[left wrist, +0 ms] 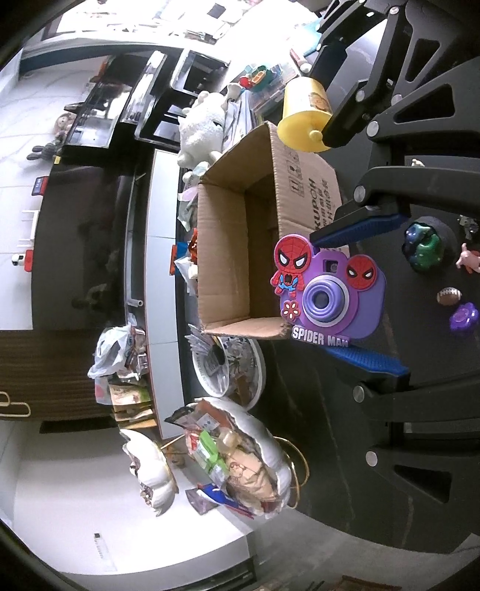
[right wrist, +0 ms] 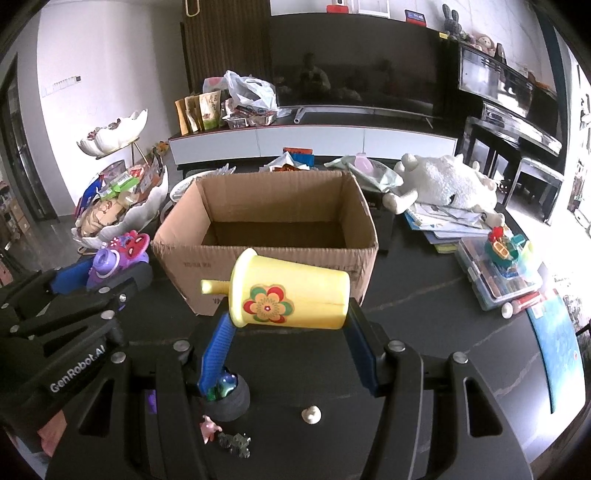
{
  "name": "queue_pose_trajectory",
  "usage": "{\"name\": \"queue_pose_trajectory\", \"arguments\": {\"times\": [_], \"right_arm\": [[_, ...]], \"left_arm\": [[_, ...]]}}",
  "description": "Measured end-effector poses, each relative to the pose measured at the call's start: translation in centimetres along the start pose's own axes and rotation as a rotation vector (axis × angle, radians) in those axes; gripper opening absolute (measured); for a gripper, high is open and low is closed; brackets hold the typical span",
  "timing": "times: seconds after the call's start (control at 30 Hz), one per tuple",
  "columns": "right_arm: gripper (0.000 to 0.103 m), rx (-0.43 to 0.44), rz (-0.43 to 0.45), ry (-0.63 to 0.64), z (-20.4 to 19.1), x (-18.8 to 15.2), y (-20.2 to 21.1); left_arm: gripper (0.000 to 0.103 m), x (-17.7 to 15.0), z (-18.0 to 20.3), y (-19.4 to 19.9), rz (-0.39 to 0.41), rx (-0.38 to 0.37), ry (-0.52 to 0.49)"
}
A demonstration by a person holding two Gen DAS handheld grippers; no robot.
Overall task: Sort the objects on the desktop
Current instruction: 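Lift the Spider-Man toy with the left tool and the cup with the right tool toward the box, then lower the Spider-Man toy into the box and open the left tool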
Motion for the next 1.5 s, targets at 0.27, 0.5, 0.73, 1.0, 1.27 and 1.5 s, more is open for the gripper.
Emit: {"name": "queue_pose_trajectory", "arguments": {"times": [0.27, 0.5, 0.73, 1.0, 1.27, 1.5], "right_arm": [[0.055, -0.005, 0.013, 0.014, 0.1, 2.3, -0.9], [0.055, -0.007, 0.012, 0.014, 0.3, 3.6, -2.2], [0.055, -0.003, 0.003, 0.013, 0.6, 4.5, -3.6], [0.055, -0.01, -0.027, 0.037, 0.7, 5.7, -6.0], [0.055, -0.019, -0.046, 0.033, 1.5, 5.8, -7.6], [0.055, -0.016, -0.059, 0.029, 1.8, 5.5, -8.5]], "left_arm": [[0.048, 2.1, 0.4, -1.2, 0.009, 0.004, -0.019], [0.048, 3.5, 0.5, -2.4, 0.014, 0.012, -0.032], [0.048, 4.4, 0.2, -3.8, 0.007, 0.024, -0.036], [0.048, 5.2, 0.1, -5.8, -0.003, 0.034, -0.051], [0.048, 4.9, 0.6, -8.2, -0.039, 0.021, -0.052], [0.048, 4.6, 0.9, -10.1, -0.065, 0.018, -0.046]]}}
Point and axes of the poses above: each gripper's, at about its wrist camera, not at the fingertips, and y roughly against the way its jaws point, z to its right, x to its top, the point moved 9 cm from there along -y, roughly the way its jaws point, and after that the axes turned 4 degrees about z, right-handed, at the moved point
